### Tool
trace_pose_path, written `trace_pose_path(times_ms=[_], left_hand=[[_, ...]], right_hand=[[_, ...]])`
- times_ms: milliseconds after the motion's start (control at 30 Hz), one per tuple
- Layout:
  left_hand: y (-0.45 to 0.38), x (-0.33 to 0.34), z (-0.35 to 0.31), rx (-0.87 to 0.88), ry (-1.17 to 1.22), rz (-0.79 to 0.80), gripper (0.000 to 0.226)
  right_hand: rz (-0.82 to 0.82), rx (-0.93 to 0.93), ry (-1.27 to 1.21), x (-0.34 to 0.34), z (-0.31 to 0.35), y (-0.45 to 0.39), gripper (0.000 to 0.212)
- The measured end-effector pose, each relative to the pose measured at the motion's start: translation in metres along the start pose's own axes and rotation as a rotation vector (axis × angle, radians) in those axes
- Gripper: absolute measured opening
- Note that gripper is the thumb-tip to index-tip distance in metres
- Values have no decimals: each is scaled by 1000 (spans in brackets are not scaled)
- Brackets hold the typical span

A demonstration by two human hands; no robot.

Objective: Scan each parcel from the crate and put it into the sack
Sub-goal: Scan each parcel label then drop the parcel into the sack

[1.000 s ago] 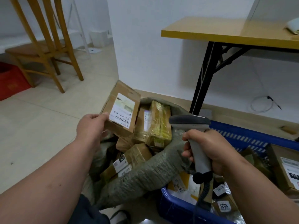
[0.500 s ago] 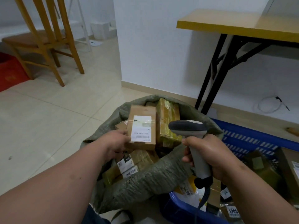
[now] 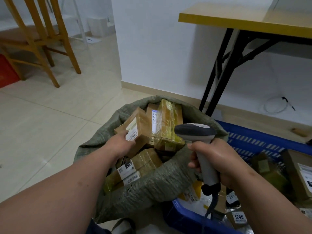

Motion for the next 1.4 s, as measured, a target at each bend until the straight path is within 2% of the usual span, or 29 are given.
trace_pose_path(times_ms=[167, 233, 333, 467, 633, 833, 933, 1133, 1200, 1300, 1400], left_hand=[[-4, -5, -1, 36, 66, -52, 66], [-10, -16, 15, -47, 103, -162, 54], [-17, -30, 55, -217, -65, -247, 44], [-26, -32, 102, -367, -320, -180, 53], [-41, -23, 132, -384, -349, -75, 38], [-55, -14, 156, -389, -369, 54, 43], [-57, -20, 160, -411, -263, -30, 35], [-48, -50, 145, -352, 196, -360, 22], [-45, -67, 133, -274, 229, -462, 30], [-39, -88, 122, -230, 261, -587, 55], [-31, -102, 116, -208, 284, -686, 60]], right_hand=[[22, 2, 60, 2, -3, 0, 18], [31, -6, 116, 6, -4, -1, 17], [51, -8, 151, 16, -5, -6, 15], [73, -6, 122, 46, -9, -24, 14], [117, 64, 106, 99, -25, -64, 20], [205, 182, 203, 142, -46, -88, 28], [212, 245, 250, 150, -61, -92, 27], [123, 265, 180, 155, -72, -97, 40], [86, 245, 114, 153, -71, -98, 38], [31, 172, 93, 147, -67, -99, 40], [31, 39, 179, 148, -53, -92, 54]])
Point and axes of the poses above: each hand's wrist, its own y-axis away from the middle knuckle, its own x-axis out of the palm, z = x × y, the point moved 8 cm from there along -y, towards the middle knuckle, and after that the axes turned 14 degrees about -y, right-handed, at the moved point
